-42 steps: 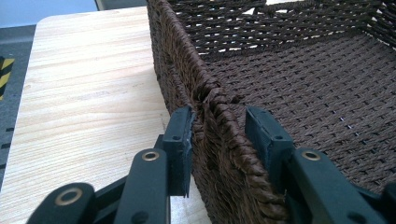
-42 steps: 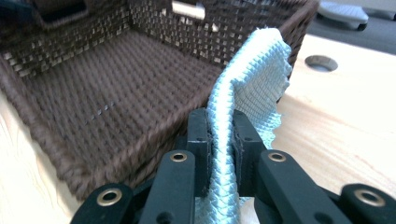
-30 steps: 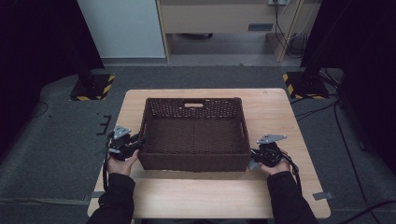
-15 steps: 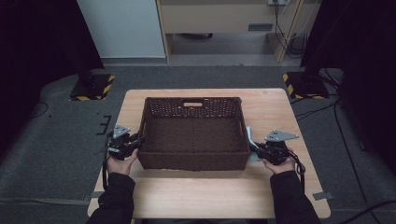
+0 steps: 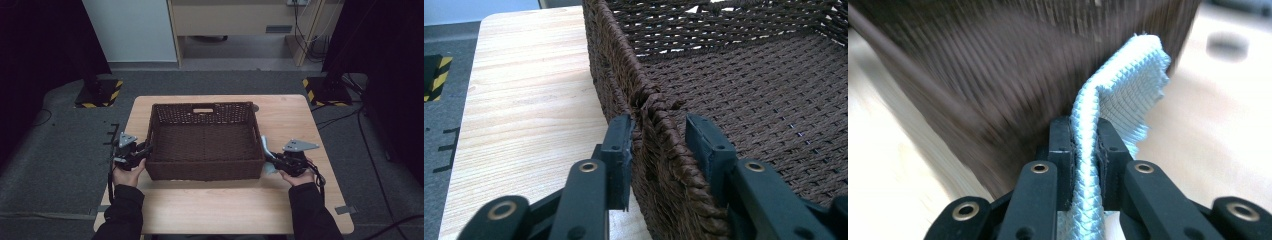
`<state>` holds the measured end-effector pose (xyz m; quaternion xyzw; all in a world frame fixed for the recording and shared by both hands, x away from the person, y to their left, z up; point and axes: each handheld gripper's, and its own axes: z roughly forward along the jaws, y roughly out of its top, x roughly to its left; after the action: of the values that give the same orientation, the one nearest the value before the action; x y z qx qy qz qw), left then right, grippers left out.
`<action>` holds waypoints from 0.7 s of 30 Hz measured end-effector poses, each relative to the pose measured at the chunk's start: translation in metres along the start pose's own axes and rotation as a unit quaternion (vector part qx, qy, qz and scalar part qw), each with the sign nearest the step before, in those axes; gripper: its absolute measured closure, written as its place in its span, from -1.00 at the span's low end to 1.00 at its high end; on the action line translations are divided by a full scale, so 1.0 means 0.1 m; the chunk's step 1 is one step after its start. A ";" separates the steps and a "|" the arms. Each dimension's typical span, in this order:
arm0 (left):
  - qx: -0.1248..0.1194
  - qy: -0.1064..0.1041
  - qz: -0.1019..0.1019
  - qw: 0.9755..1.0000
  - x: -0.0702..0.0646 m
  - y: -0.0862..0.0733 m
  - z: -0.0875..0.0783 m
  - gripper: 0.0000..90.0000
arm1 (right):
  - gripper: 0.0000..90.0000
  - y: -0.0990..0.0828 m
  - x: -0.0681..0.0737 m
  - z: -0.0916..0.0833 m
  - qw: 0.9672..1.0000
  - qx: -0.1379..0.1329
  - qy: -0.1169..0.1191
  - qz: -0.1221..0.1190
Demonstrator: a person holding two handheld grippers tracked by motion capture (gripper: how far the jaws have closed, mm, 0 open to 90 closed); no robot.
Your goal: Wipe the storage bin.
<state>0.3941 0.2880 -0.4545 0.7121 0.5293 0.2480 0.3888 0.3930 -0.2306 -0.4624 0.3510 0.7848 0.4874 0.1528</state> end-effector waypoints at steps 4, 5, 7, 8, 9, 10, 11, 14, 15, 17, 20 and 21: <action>0.001 0.002 0.000 1.000 0.00 0.00 0.00 0.37 | 0.81 0.03 0.02 -0.07 1.000 -0.010 0.007 -0.011; 0.002 0.003 0.001 1.000 0.00 0.00 0.00 0.37 | 0.81 0.01 0.01 -0.04 1.000 0.000 0.005 -0.011; 0.001 0.001 0.000 1.000 0.00 0.00 0.00 0.37 | 0.81 -0.05 -0.01 0.02 0.999 0.032 0.002 -0.012; 0.001 0.001 -0.001 1.000 0.00 0.00 0.00 0.37 | 0.81 -0.09 -0.02 0.06 0.999 0.049 -0.002 -0.013; 0.001 0.001 -0.001 1.000 0.00 0.00 0.00 0.37 | 0.81 -0.13 -0.04 0.10 0.998 0.064 -0.005 -0.012; 0.001 0.000 -0.002 1.000 0.00 0.00 0.00 0.37 | 0.81 -0.17 -0.05 0.13 0.997 0.078 -0.005 -0.007; 0.002 0.000 -0.003 1.000 0.00 0.00 0.00 0.37 | 0.82 -0.21 -0.06 0.16 0.996 0.092 -0.006 -0.003; 0.000 0.001 -0.001 1.000 0.00 0.00 0.00 0.34 | 0.82 -0.32 -0.06 0.25 0.992 0.129 -0.011 0.004; -0.002 0.003 -0.002 1.000 0.00 -0.01 -0.01 0.33 | 0.82 -0.33 -0.06 0.25 0.991 0.130 -0.012 0.001; -0.005 0.004 0.002 1.000 0.00 -0.01 -0.02 0.27 | 0.81 -0.31 -0.05 0.21 0.993 0.120 -0.013 0.000; -0.005 0.001 0.006 1.000 0.01 -0.02 -0.03 0.15 | 0.81 -0.18 -0.02 0.02 0.998 0.057 -0.013 0.002; -0.004 -0.002 0.007 1.000 0.01 -0.02 -0.04 0.11 | 0.81 -0.13 0.00 -0.06 0.999 0.032 -0.010 0.000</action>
<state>0.3907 0.2906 -0.4538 0.7143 0.5228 0.2518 0.3912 0.3847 -0.2381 -0.4710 0.3604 0.7983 0.4587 0.1496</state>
